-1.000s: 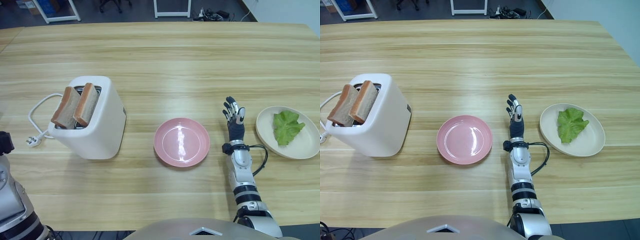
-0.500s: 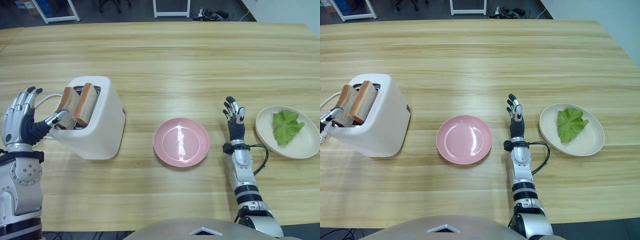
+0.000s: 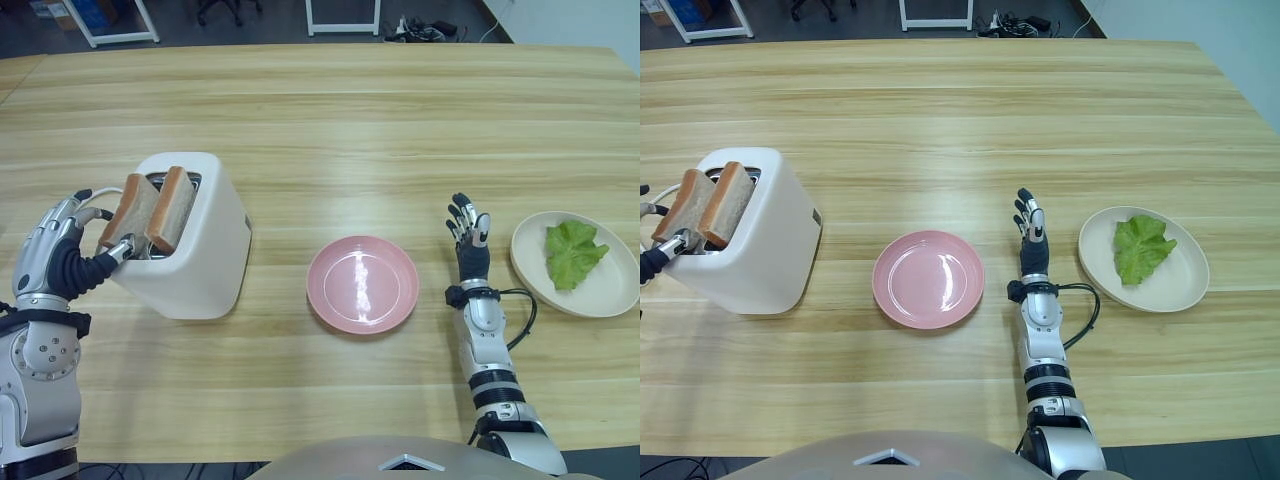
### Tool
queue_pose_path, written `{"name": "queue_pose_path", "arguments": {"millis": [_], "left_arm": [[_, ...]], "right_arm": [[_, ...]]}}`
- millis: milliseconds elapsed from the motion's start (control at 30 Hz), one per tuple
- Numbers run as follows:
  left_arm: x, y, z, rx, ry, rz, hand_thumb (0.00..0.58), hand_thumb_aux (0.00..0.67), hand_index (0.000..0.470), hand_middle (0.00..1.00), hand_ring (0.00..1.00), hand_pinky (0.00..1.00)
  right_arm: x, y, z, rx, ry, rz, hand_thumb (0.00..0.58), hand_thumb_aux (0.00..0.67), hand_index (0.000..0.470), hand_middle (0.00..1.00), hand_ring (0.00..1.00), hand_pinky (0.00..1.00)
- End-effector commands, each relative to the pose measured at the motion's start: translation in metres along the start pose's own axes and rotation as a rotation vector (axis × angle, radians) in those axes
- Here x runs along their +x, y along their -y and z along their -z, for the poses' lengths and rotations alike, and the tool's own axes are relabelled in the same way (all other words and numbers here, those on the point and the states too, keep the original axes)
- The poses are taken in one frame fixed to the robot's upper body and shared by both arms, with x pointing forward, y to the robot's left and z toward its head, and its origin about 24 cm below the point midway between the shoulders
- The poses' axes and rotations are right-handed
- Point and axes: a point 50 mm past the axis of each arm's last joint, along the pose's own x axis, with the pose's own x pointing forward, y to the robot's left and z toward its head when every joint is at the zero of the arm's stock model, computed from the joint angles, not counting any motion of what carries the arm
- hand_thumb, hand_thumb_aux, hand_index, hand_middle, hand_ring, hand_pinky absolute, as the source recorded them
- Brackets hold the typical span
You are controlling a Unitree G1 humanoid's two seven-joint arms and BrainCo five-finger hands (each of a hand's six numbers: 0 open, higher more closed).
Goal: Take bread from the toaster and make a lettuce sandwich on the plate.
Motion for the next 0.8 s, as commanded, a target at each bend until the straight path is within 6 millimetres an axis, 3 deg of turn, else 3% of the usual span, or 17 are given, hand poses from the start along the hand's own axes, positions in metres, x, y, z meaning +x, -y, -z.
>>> {"name": "queue_pose_path", "arguments": {"millis": [33, 100, 133, 200, 333, 367, 400, 567, 700, 800], "left_arm": [[-0.003, 0.003, -0.002, -0.033, 0.01, 0.04, 0.464, 0.37, 0.26, 0.0, 0.0, 0.0], [-0.003, 0.001, -0.005, -0.054, 0.03, 0.03, 0.484, 0.397, 0.278, 0.0, 0.0, 0.0], [-0.003, 0.0, -0.007, -0.075, 0.043, 0.026, 0.52, 0.455, 0.319, 0.0, 0.0, 0.0], [-0.003, -0.003, -0.012, -0.137, 0.07, 0.004, 0.58, 0.67, 0.47, 0.0, 0.0, 0.0], [-0.001, -0.012, -0.012, -0.24, 0.057, -0.072, 0.58, 0.67, 0.47, 0.0, 0.0, 0.0], [0.0, -0.014, -0.011, -0.242, 0.05, -0.095, 0.58, 0.67, 0.47, 0.65, 0.65, 0.65], [0.001, -0.017, -0.011, -0.249, 0.048, -0.116, 0.58, 0.67, 0.47, 0.96, 0.96, 0.96], [0.004, -0.04, -0.024, -0.272, 0.159, -0.349, 0.58, 0.67, 0.47, 1.0, 1.0, 1.0], [-0.013, -0.09, -0.056, -0.37, 0.458, -0.806, 0.58, 0.67, 0.47, 1.0, 1.0, 1.0], [-0.025, -0.094, -0.082, -0.374, 0.692, -0.971, 0.58, 0.67, 0.47, 1.0, 1.0, 1.0]], "right_arm": [[-0.001, 0.001, 0.002, 0.001, -0.018, 0.008, 0.0, 0.0, 0.0, 0.0, 0.0, 0.0], [-0.001, 0.002, 0.002, 0.001, -0.021, 0.011, 0.0, 0.0, 0.0, 0.0, 0.0, 0.0], [-0.001, 0.002, 0.002, 0.001, -0.023, 0.013, 0.0, 0.0, 0.0, 0.0, 0.0, 0.0], [-0.001, 0.003, 0.003, 0.003, -0.029, 0.018, 0.0, 0.0, 0.0, 0.0, 0.0, 0.0], [-0.001, 0.001, 0.005, 0.005, -0.043, 0.019, 0.0, 0.0, 0.0, 0.0, 0.0, 0.0], [-0.001, 0.001, 0.006, 0.006, -0.047, 0.018, 0.0, 0.0, 0.0, 0.0, 0.0, 0.0], [-0.001, 0.0, 0.007, 0.006, -0.051, 0.017, 0.0, 0.0, 0.0, 0.0, 0.0, 0.0], [-0.002, -0.003, 0.009, 0.01, -0.065, 0.011, 0.0, 0.0, 0.0, 0.0, 0.0, 0.0], [-0.001, -0.005, 0.011, 0.012, -0.072, 0.005, 0.0, 0.0, 0.0, 0.0, 0.0, 0.0], [-0.001, -0.007, 0.013, 0.012, -0.081, 0.006, 0.0, 0.0, 0.0, 0.0, 0.0, 0.0]]}}
